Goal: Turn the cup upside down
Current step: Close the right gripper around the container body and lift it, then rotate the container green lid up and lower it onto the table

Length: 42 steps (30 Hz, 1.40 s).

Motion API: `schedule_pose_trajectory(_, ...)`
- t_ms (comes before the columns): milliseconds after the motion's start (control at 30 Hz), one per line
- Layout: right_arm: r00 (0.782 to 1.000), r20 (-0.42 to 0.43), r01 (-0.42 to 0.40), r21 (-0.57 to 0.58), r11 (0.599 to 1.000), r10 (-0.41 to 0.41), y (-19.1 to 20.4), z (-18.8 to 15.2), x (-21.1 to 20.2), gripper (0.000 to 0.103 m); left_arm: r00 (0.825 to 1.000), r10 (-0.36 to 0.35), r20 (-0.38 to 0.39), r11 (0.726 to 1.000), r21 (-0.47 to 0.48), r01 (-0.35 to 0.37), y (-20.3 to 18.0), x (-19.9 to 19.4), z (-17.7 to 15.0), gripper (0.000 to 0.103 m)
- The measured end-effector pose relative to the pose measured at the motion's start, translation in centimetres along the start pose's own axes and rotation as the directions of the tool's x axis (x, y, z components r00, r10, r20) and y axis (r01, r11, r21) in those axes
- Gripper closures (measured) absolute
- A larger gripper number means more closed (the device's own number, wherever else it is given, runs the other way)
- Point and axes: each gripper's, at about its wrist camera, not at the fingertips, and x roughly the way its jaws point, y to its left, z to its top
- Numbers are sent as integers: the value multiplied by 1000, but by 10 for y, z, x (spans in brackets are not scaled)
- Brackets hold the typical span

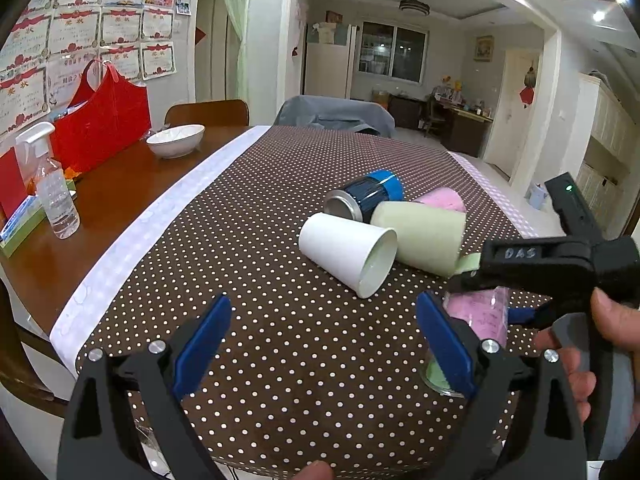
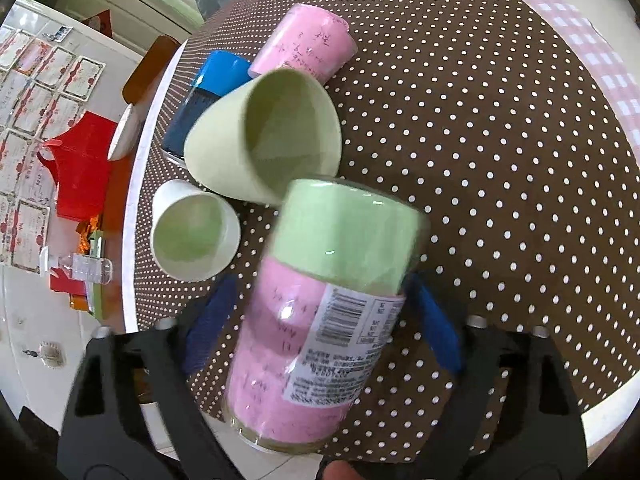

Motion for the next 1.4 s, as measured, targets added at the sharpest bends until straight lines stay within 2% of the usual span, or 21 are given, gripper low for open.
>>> schedule_pose_trajectory(200,999,8,-31,-29,999,31,0,-4,-2,29,1000,-9,-5,1000,20,9,-10,0,-1,11)
schedule_pose_trajectory(433,994,59,-86,-46,995,89,-13,-8,-26,30,1000,-5,2,999,42,5,-19,-5,0,11)
schedule_pose_trajectory(567,985,105,-129,-71,989,136,-17,-9,-43,31,1000,-3,6,999,51,3,-25,-8,2,11)
schedule_pose_trajectory(700,970,188,-131,-128,983,154,-19,-10,-65,31,1000,0,11,998,58,-1,-31,-11,3,11)
schedule_pose_trajectory(867,939,312,-70,-244,967,147,-7,-15,-89,32,1000,6,24,998,63,-7,-34,-17,7,11)
schedule_pose_trajectory(967,907,400,13,-346,938,135,8,-25,-105,32,999,12,30,998,59,-14,-34,-21,10,11)
schedule_pose_trajectory(1133,844,521,163,-480,862,130,31,-41,-123,32,999,22,40,999,47,-24,-32,-25,14,11)
schedule_pose_trajectory(1267,819,561,237,-526,817,123,40,-46,-123,32,999,25,46,999,38,-27,-33,-28,16,11)
schedule_pose_trajectory(1400,805,583,304,-560,771,107,45,-49,-116,31,999,20,45,999,27,-22,-31,-29,17,11)
